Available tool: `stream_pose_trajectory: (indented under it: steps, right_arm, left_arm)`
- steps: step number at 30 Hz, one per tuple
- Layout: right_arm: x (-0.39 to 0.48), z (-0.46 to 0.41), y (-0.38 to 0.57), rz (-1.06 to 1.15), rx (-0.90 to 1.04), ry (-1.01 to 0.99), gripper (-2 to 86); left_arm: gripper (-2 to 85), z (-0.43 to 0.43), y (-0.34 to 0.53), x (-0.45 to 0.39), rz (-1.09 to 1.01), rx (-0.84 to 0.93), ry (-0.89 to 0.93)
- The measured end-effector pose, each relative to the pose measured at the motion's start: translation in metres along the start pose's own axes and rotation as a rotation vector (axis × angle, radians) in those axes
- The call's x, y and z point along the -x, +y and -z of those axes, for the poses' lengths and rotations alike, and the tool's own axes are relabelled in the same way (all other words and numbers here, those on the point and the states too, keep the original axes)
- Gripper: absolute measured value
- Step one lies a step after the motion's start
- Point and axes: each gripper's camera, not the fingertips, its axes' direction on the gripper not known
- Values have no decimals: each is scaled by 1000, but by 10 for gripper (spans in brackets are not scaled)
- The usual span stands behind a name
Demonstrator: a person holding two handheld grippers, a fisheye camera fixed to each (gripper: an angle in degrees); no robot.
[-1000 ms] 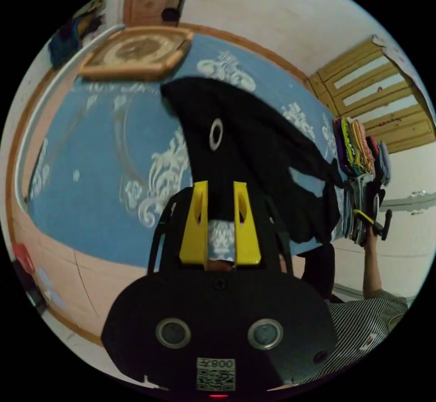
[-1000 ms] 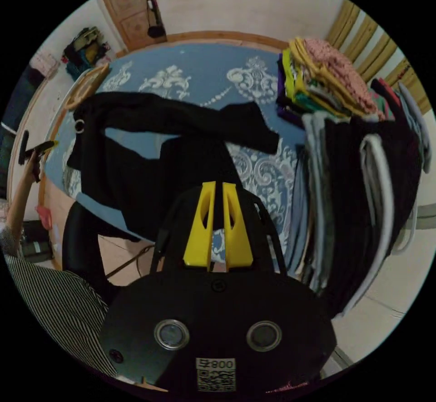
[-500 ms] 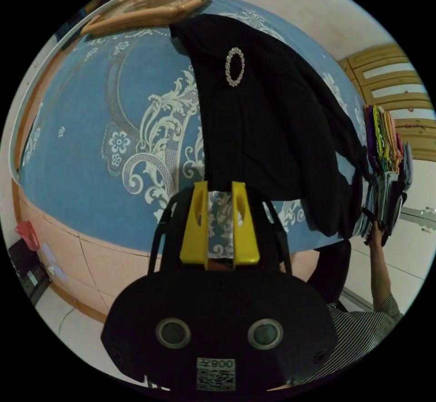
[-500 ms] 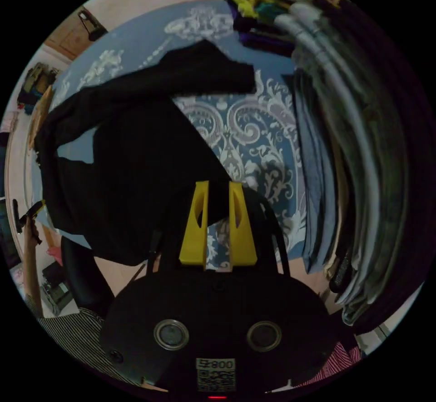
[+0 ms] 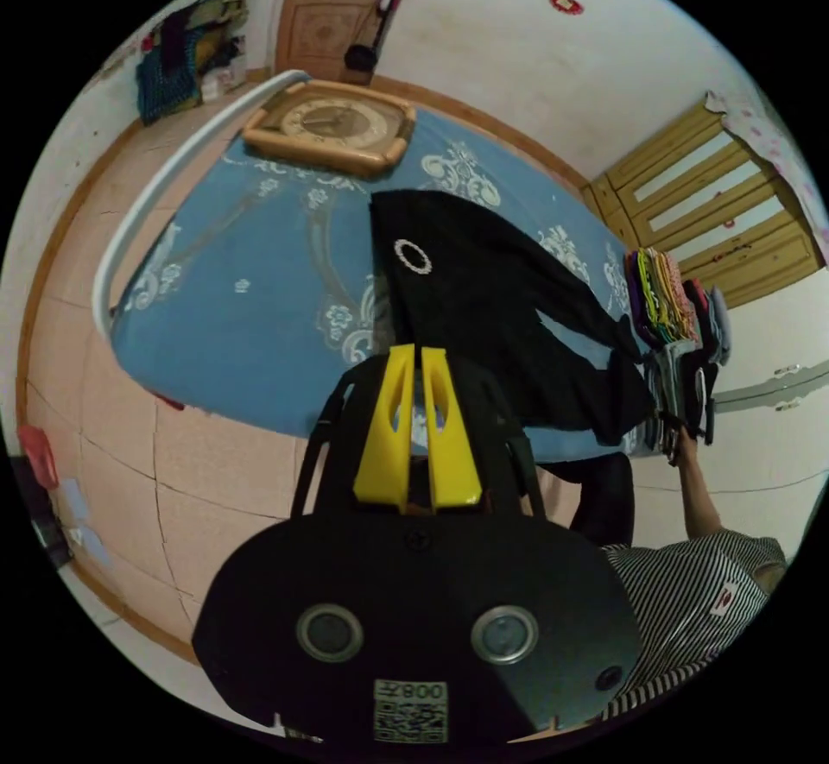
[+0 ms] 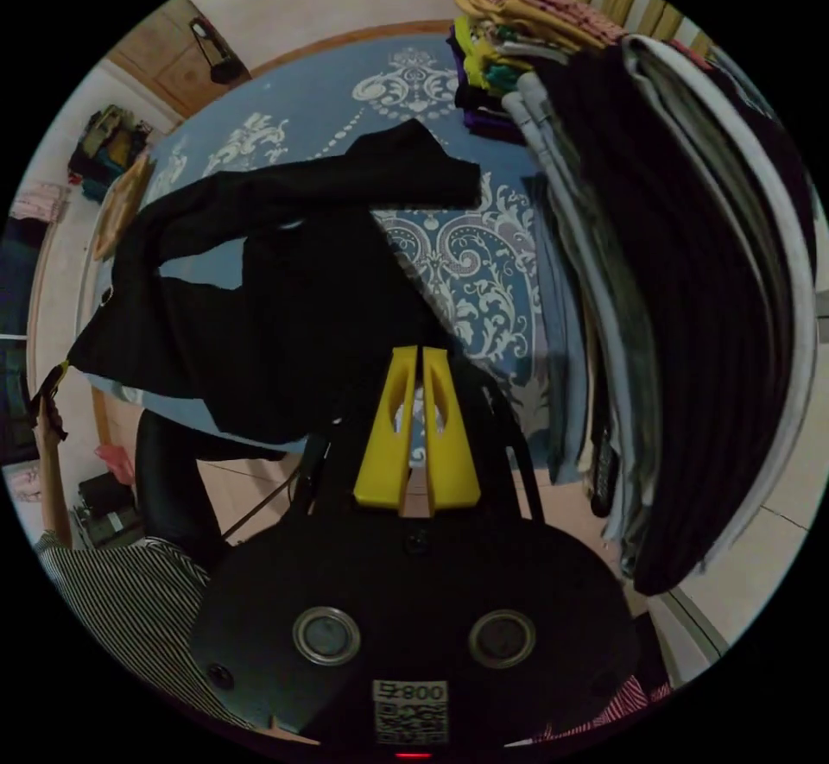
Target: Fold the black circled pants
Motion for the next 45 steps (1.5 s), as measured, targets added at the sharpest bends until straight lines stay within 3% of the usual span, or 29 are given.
stream_pose_trajectory:
  steps: [11,15,22,26,33,39,45]
  right_arm:
    - [-58,50,33,-118,-27,-22,7]
    - [-61,35,30,-105,87,43,8]
    - [-70,28,34,-186,135,49,6]
    - [-63,53,25,-177,16,76,9]
    - [-20,79,-55,-13,-142,19,46]
    - [-3,80,-133,-14,-149,84,55]
    - [-2,64,-180,-44,-95,125,74]
  left_arm:
    - [4,-21,7,32,216,35,-96]
    - [4,-48,4,24,273,56,-99]
    - [16,-56,-16,-11,250,-33,-210]
    - [45,-75,-53,-59,82,-72,-84]
    - [82,-173,-144,-195,-230,54,133]
    - [90,-247,-207,-302,-407,142,87]
    - [83,-309,-247,-361,-457,238,-19]
